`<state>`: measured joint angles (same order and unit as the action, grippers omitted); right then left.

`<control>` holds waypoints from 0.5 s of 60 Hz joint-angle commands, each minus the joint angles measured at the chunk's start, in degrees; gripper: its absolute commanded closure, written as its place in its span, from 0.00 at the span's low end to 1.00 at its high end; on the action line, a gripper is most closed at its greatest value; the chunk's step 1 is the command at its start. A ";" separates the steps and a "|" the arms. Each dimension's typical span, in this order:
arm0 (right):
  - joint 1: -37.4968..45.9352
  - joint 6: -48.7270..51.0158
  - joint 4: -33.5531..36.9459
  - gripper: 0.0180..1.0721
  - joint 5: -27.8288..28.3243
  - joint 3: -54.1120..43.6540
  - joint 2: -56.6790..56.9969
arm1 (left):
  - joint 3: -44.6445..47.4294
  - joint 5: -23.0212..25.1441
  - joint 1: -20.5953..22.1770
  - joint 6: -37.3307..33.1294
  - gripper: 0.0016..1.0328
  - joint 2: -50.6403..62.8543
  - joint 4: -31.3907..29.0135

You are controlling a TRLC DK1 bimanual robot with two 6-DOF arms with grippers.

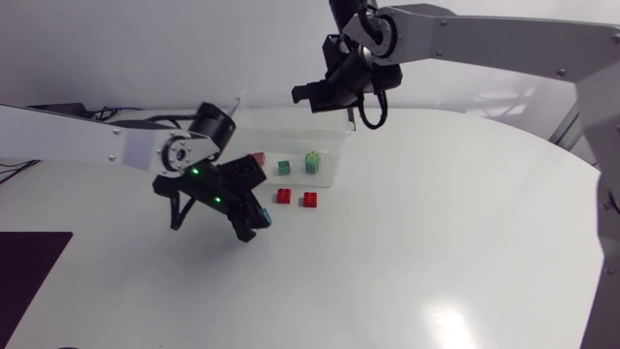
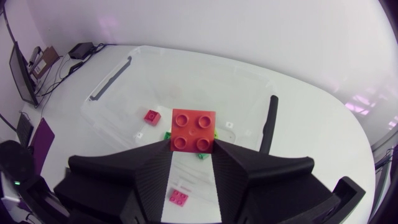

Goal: Place the duplo bricks in the container

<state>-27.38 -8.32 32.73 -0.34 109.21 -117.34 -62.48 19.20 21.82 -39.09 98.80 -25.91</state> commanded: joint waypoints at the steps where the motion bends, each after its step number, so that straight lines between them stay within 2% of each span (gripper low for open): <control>1: 0.83 1.11 -0.47 0.60 -1.07 3.20 -4.13 | 1.22 0.75 -1.70 -0.90 0.91 -6.61 -0.98; 14: 0.57 1.90 -0.04 0.17 -3.44 4.96 -5.88 | -3.44 3.65 -6.53 2.70 0.91 -12.23 -0.54; 20: 0.57 1.90 0.05 0.14 -3.70 3.47 -4.21 | -4.23 4.70 -7.67 6.84 0.91 -12.23 4.91; 23: 0.48 1.81 -0.30 0.10 -4.32 1.97 -2.63 | -4.23 4.62 -7.85 9.82 0.91 -11.79 9.48; 30: 0.13 1.81 -1.44 0.07 -5.11 -2.95 2.20 | -5.99 4.70 -7.94 16.68 0.91 -9.51 18.00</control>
<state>-26.89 -7.25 32.16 -4.75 109.80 -119.83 -65.49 23.35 14.26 -28.27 87.26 -11.55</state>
